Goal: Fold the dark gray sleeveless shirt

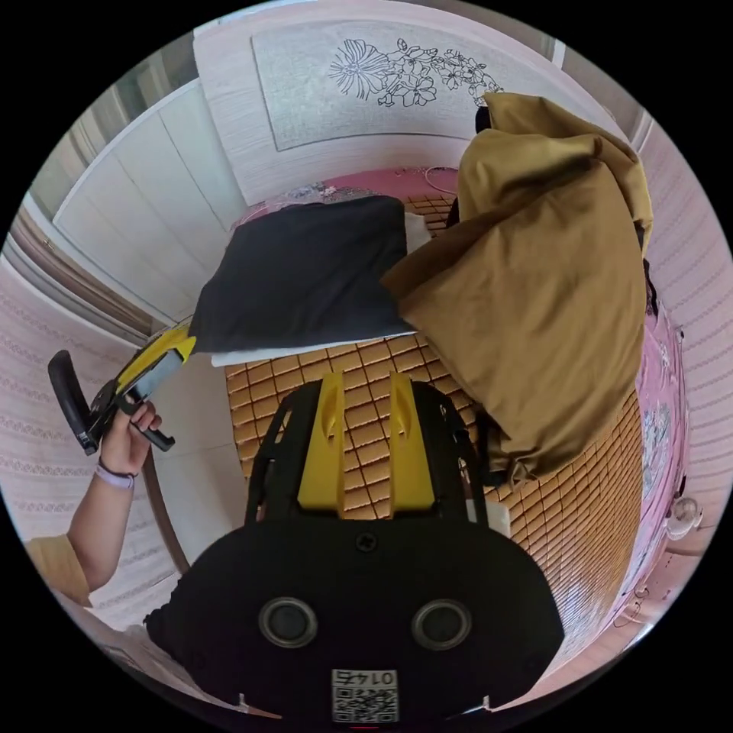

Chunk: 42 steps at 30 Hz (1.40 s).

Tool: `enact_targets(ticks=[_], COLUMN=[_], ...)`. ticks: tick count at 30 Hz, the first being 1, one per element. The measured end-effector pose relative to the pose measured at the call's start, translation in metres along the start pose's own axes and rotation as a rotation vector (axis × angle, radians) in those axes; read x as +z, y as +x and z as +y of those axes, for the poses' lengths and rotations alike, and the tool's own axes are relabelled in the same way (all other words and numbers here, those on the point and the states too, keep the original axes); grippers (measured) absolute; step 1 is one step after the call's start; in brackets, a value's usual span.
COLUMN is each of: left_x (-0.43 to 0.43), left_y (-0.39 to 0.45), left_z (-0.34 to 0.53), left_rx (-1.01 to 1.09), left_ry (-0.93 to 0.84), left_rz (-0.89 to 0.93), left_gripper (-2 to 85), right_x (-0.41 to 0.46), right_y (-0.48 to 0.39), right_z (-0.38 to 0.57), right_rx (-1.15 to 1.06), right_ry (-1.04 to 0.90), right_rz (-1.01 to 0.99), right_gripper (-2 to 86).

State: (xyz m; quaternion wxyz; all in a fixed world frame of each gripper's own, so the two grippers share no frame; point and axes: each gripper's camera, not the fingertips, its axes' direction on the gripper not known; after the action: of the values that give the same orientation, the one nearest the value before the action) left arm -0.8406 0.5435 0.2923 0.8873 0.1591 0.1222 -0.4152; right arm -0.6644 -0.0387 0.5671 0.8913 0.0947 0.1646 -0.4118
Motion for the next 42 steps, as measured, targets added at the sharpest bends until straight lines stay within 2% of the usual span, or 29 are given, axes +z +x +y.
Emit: enact_targets(ticks=[2, 6, 11, 16, 19, 21, 23, 25, 27, 29, 32, 33, 35, 37, 40, 42], left_x=[0.011, 0.010, -0.011, -0.053, -0.096, -0.129, -0.171, -0.192, -0.201, -0.200, -0.174, -0.165, -0.128, -0.112, -0.100, -0.090], left_y=[-0.004, -0.006, -0.010, 0.018, 0.040, 0.059, 0.090, 0.122, 0.166, 0.228, 0.291, 0.302, 0.334, 0.342, 0.341, 0.345], left_z=[-0.012, -0.020, -0.034, -0.049, -0.057, -0.059, -0.051, -0.039, -0.021, 0.015, 0.076, 0.088, 0.132, 0.153, 0.167, 0.166], left_rx=[-0.015, 0.006, -0.014, 0.123, 0.165, 0.203, 0.274, 0.354, 0.480, 0.636, 0.749, 0.773, 0.774, 0.735, 0.698, 0.691], left_ry=[-0.052, -0.057, -0.088, -0.021, 0.064, 0.147, 0.265, 0.293, 0.233, 0.105, -0.095, -0.155, -0.433, -0.553, -0.551, -0.557], left_rz=[-0.039, -0.060, 0.029, -0.093, -0.096, -0.055, 0.114, 0.264, 0.425, 0.676, 0.902, 0.928, 0.995, 1.015, 0.935, 0.851], left_gripper=[11.0, 9.0, 1.8, 0.1, -0.2, -0.2, -0.3, -0.4, -0.4, -0.1, -0.1, -0.3, -0.8, -0.9, -1.0, -1.0], right_x=[0.012, 0.047, 0.042, -0.033, -0.101, -0.142, -0.180, -0.223, -0.251, -0.273, -0.290, -0.283, -0.260, -0.227, -0.196, -0.178], right_y=[0.000, 0.012, 0.029, 0.013, 0.010, 0.019, 0.030, 0.054, 0.079, 0.106, 0.163, 0.189, 0.223, 0.248, 0.240, 0.229], right_z=[-0.023, -0.054, -0.058, -0.059, -0.059, -0.055, -0.042, -0.004, 0.043, 0.103, 0.223, 0.275, 0.350, 0.448, 0.526, 0.541], right_rx=[0.013, 0.079, 0.081, -0.182, -0.239, -0.230, -0.225, -0.196, -0.163, -0.115, 0.101, 0.253, 0.472, 0.764, 0.912, 0.905], right_ry=[0.009, -0.064, -0.044, 0.076, 0.200, 0.281, 0.347, 0.424, 0.473, 0.508, 0.506, 0.484, 0.376, 0.214, 0.144, 0.103], right_rz=[0.030, -0.112, -0.183, -0.184, -0.244, -0.282, -0.257, -0.209, -0.181, -0.139, -0.105, -0.128, -0.133, -0.040, -0.055, -0.084], right_gripper=[8.9, 8.6, 2.0, -0.5, -0.7, -0.8, -0.8, -0.7, -0.6, -0.3, 0.7, 1.5, 3.4, 5.2, 5.5, 5.6])
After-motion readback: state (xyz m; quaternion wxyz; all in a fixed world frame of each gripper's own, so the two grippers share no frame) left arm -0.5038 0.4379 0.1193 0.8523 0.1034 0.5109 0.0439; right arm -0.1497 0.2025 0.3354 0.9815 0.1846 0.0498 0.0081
